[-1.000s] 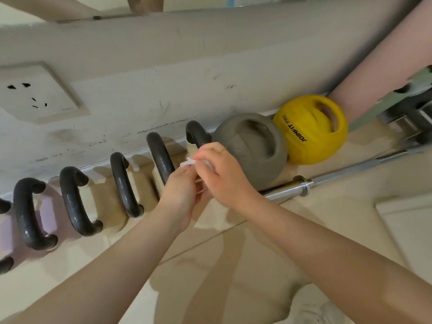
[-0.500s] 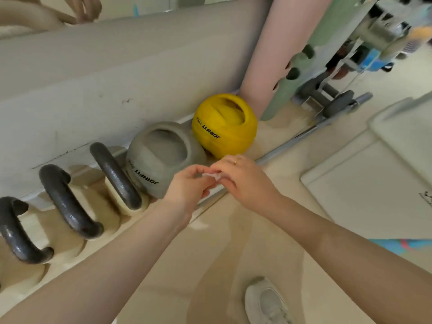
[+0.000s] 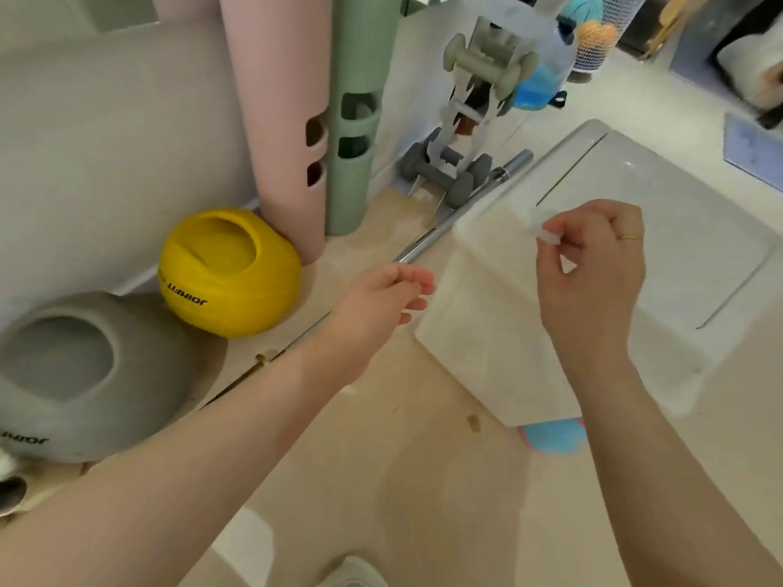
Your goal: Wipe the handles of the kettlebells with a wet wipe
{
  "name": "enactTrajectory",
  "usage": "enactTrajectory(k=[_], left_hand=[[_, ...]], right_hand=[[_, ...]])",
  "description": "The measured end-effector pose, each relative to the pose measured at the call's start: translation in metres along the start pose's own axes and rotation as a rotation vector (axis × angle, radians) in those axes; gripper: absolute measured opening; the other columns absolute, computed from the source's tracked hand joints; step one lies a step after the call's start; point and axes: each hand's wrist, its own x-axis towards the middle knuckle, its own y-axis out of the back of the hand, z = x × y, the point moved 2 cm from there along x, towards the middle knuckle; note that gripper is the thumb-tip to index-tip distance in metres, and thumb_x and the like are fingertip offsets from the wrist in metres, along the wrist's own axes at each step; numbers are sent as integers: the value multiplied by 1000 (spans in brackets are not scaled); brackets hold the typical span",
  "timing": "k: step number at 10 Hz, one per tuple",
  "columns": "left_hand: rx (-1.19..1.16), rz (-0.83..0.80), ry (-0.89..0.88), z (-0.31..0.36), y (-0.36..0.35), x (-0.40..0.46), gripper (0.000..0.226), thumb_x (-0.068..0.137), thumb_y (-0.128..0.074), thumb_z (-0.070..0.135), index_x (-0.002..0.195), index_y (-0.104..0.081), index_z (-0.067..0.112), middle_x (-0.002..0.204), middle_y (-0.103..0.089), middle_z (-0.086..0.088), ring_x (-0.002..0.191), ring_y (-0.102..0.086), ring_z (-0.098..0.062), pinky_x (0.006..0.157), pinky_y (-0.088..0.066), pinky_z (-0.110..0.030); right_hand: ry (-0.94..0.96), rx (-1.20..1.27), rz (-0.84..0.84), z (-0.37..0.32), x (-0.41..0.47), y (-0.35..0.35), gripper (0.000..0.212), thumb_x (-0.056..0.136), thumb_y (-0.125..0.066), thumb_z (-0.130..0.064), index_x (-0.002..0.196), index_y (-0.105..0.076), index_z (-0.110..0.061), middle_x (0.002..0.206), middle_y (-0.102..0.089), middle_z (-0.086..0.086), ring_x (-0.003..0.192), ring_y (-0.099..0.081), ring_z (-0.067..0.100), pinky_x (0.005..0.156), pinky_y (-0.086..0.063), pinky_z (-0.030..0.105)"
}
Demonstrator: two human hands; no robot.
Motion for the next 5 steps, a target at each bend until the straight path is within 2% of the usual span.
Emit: enactTrajectory(k=[1, 2, 3, 4, 5], left_hand=[[51, -26, -29, 13, -26, 13, 24, 91, -44, 8, 87, -62, 23, 94, -66, 7, 81, -61, -6, 80, -47, -22], [90, -33, -45, 19, -43, 22, 25, 92, -44, 8, 85, -62, 23, 92, -65, 9, 78, -60, -4, 77, -47, -20], [113, -21, -27, 16, -49, 29, 25, 91, -44, 8, 85, -62, 22, 92, -64, 9, 77, -60, -5, 76, -47, -20], [134, -10, 19, 10, -53, 30, 26, 90, -43, 6, 84, -62, 21, 89, -63, 8, 75, -59, -6, 75, -47, -21], [141, 31, 39, 5, -49, 32, 26, 91, -42, 5, 86, -62, 20, 87, -63, 8, 75, -60, -6, 75, -48, -20]], right_hand=[[-82, -155, -81, 34, 17, 16, 17, 86, -48, 4, 95, -61, -2, 106, -50, 8, 79, -50, 7, 71, -41, 19], [-134, -322, -247, 60, 27, 19, 23, 89, -42, -2, 102, -61, -1, 110, -55, 15, 86, -54, 26, 71, -33, 23], [-118, -516, -441, 74, 29, 8, 33, 90, -33, -19, 68, -51, -3, 67, -51, 14, 71, -51, 36, 61, -33, 32], [-174, -551, -480, 72, 29, 7, 37, 94, -31, -26, 66, -43, -5, 62, -47, 12, 66, -46, 33, 58, -31, 34], [19, -508, -253, 56, 23, 5, 30, 93, -41, -25, 97, -59, -2, 94, -62, 17, 78, -51, 35, 66, -37, 38]])
